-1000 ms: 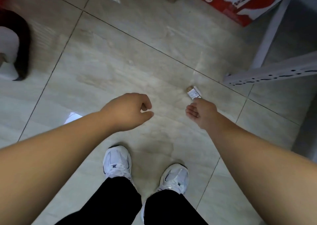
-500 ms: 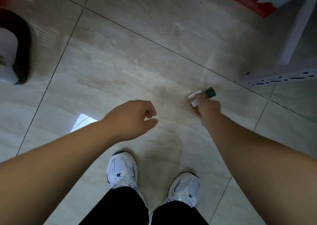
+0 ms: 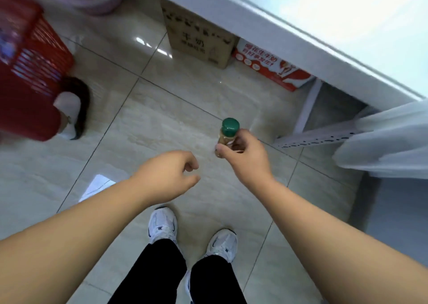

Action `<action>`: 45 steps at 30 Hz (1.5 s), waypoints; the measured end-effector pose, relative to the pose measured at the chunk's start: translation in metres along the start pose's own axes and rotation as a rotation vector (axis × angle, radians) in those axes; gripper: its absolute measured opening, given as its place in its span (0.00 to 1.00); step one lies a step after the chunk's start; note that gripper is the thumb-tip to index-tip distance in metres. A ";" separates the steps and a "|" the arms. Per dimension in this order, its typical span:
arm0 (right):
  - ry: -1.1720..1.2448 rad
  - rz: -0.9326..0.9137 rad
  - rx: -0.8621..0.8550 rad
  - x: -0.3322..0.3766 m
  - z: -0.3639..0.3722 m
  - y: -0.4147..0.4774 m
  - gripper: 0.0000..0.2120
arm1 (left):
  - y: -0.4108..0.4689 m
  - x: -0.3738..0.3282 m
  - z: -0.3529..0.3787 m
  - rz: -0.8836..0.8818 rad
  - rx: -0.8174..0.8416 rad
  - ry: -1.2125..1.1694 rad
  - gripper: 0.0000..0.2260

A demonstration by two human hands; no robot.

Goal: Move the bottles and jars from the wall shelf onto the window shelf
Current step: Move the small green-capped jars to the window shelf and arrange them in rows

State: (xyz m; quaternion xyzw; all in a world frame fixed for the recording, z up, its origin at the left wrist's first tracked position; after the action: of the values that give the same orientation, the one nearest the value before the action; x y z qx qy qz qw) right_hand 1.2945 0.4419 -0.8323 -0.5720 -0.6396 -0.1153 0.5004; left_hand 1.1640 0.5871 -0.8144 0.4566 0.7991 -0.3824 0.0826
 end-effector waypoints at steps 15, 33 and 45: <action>-0.089 -0.341 0.111 0.282 -0.127 -0.161 0.13 | -0.166 -0.117 -0.242 0.112 -0.139 0.122 0.18; 0.042 -0.567 -0.172 0.479 -0.339 -0.286 0.09 | -0.314 -0.330 -0.442 0.381 -0.304 0.267 0.20; 0.153 -0.569 -0.479 0.526 -0.488 -0.303 0.07 | -0.334 -0.439 -0.476 0.556 -0.327 0.330 0.17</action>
State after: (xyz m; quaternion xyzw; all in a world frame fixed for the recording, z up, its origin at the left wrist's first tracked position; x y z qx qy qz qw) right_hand 1.3676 0.3179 -0.0671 -0.4619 -0.6886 -0.4384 0.3468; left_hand 1.2521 0.5241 -0.0939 0.6929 0.6975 -0.1333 0.1252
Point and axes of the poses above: each hand's wrist, its own y-axis towards the middle knuckle, its own z-axis out of the palm, x = y × z, the point moved 7 cm from there along y, towards the middle knuckle, and after that the axes turned 8 degrees about -x, right-handed, at the moved point
